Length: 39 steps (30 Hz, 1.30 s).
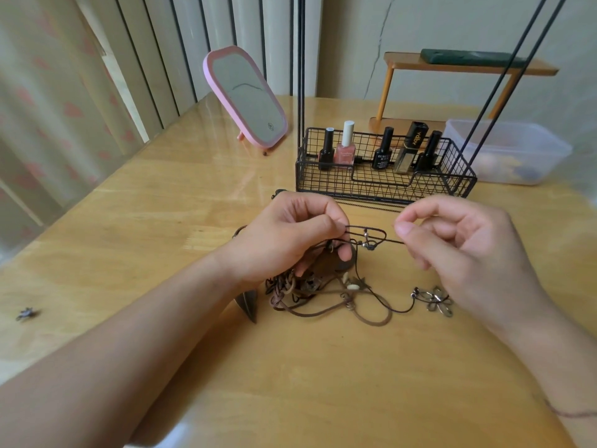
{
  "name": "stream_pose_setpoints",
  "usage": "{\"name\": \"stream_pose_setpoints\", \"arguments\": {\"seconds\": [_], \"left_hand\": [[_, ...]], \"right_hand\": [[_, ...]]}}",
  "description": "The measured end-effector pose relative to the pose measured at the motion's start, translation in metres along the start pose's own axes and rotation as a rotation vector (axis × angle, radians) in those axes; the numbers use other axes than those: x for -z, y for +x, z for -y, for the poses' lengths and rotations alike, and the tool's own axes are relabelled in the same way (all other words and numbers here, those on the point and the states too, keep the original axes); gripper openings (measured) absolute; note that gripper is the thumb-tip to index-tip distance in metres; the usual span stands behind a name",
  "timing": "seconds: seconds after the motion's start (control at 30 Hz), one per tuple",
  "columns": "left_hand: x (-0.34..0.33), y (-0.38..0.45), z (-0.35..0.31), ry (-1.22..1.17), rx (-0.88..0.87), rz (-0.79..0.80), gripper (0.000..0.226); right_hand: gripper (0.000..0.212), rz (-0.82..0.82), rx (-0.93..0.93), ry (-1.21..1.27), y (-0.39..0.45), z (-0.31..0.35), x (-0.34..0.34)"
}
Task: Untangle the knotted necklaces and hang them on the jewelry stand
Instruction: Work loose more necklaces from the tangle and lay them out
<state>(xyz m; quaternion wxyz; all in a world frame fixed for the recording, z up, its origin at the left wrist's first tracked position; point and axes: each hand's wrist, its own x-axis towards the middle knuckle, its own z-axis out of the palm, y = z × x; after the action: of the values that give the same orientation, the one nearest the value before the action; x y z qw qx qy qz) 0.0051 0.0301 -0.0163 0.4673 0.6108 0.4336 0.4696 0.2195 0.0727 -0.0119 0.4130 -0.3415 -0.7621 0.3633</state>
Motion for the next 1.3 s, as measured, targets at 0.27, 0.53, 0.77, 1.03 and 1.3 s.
{"name": "stream_pose_setpoints", "arguments": {"seconds": [0.27,0.53,0.77,1.03,1.3], "left_hand": [[-0.002,-0.001,0.000,0.025,0.008,-0.032,0.020],[-0.003,-0.002,-0.001,0.020,-0.003,-0.009,0.021],[-0.003,-0.003,0.000,0.065,-0.024,0.050,0.020],[-0.003,-0.002,-0.001,0.035,0.010,0.041,0.020],[-0.001,0.001,0.004,0.016,0.039,0.010,0.016]], "right_hand": [[0.019,-0.032,0.190,-0.175,-0.004,-0.002,-0.003],[0.022,0.034,0.338,-0.303,-0.006,-0.001,-0.006],[0.032,0.007,0.267,-0.388,-0.003,-0.010,-0.011],[0.007,-0.022,0.294,-0.290,0.000,-0.008,-0.009],[0.007,-0.087,0.146,-0.030,-0.003,0.000,-0.009]]}}
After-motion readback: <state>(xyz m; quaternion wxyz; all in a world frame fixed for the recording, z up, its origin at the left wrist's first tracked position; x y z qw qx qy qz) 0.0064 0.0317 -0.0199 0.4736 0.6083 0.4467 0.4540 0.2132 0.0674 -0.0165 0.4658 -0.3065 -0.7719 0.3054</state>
